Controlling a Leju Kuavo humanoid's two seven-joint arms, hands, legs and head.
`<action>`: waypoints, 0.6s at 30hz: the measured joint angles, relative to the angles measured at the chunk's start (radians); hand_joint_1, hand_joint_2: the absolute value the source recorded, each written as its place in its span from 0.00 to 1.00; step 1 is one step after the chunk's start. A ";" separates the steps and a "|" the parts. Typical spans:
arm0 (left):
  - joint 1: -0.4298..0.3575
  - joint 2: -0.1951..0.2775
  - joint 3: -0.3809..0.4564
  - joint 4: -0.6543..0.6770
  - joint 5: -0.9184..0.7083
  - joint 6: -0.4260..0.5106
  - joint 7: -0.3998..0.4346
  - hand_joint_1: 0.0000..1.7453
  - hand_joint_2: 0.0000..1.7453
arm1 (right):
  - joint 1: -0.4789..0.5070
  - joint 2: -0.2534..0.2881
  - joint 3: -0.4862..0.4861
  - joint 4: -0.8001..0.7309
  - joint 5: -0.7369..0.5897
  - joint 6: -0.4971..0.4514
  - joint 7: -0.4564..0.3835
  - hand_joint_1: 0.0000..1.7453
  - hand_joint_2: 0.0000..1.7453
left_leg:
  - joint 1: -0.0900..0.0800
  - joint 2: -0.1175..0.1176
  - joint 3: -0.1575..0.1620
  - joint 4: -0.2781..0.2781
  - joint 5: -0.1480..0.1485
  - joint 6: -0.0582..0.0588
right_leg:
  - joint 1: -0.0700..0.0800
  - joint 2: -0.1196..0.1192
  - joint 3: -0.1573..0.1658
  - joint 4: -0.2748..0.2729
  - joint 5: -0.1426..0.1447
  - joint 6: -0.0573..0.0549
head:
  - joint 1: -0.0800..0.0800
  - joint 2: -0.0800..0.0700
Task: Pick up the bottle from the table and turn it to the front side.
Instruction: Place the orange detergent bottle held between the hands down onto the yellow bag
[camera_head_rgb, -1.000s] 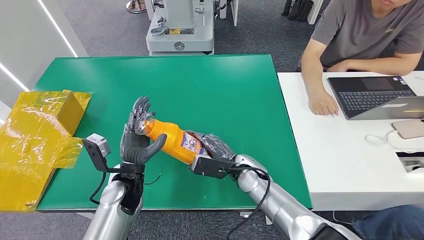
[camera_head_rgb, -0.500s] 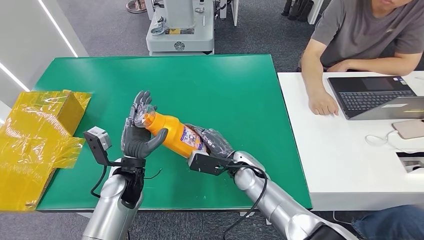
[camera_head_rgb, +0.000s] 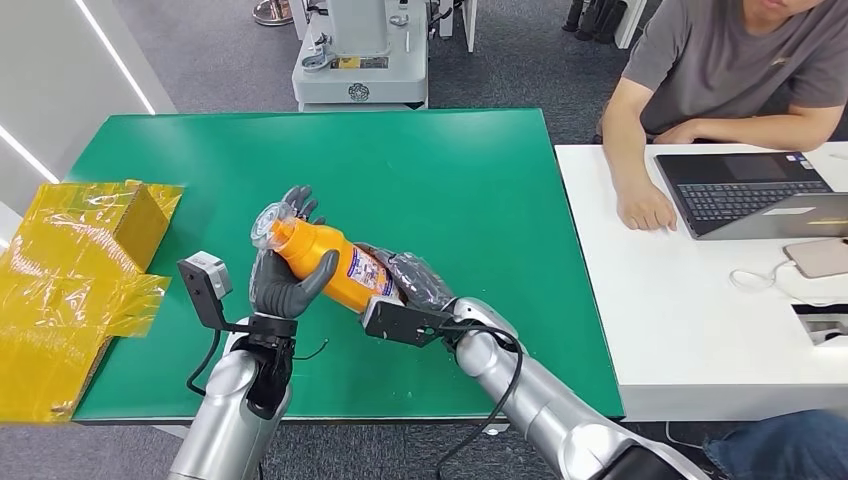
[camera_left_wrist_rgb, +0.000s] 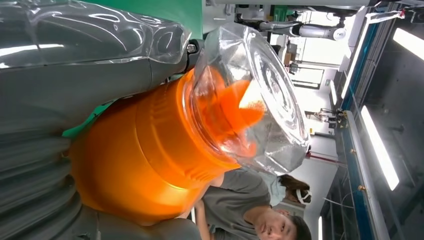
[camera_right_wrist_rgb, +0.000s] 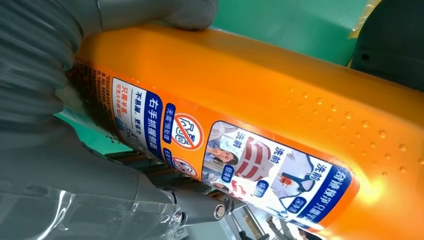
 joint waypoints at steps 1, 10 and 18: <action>0.000 0.000 0.000 0.000 0.001 0.000 0.000 1.00 1.00 | -0.001 0.001 0.000 0.003 0.001 0.001 0.000 1.00 1.00 | 0.000 0.000 0.000 0.000 0.000 0.000 | 0.000 0.000 0.000 0.000 0.000 0.000 | 0.000 0.000; 0.004 -0.005 0.000 0.000 0.001 0.017 -0.002 1.00 1.00 | -0.004 0.006 -0.001 0.028 0.013 0.016 0.003 1.00 1.00 | 0.000 0.000 0.000 0.000 0.000 0.000 | 0.000 0.000 0.000 0.000 0.000 0.000 | 0.000 0.000; 0.008 -0.011 0.000 0.000 -0.016 0.036 -0.012 1.00 1.00 | -0.005 0.006 0.000 0.057 0.031 0.032 0.006 1.00 1.00 | 0.000 0.000 0.000 0.000 0.000 0.000 | 0.000 0.000 0.000 0.000 0.000 0.000 | 0.000 0.000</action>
